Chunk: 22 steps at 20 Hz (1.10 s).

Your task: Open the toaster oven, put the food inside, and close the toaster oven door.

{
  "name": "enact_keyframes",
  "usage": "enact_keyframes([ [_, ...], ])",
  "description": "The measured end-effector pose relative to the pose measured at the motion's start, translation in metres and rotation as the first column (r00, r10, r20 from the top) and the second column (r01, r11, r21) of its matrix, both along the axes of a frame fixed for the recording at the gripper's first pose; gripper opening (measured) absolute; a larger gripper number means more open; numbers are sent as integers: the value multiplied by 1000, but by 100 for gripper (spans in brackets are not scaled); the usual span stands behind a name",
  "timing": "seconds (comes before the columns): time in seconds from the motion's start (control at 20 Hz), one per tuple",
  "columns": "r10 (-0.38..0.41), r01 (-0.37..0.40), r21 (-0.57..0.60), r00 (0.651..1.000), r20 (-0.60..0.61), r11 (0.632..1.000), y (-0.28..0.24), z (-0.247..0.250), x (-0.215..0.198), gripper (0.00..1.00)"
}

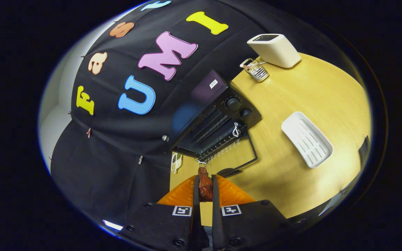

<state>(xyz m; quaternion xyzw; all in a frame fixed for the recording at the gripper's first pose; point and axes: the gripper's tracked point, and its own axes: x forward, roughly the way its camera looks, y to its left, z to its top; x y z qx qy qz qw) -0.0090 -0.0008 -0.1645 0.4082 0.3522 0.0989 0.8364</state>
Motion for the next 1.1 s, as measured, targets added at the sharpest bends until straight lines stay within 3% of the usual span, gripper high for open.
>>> enact_keyframes([
  [0.35, -40, 41, 70, 999, -18, 997, 46, -17, 22, 16],
  [0.75, -90, 99, 143, 993, -72, 985, 64, -41, 68, 16],
  [0.9, -165, 173, 130, 984, -69, 976, 59, -59, 91, 16],
  [1.1, -308, 312, 170, 950, -53, 935, 46, -77, 126, 16],
])
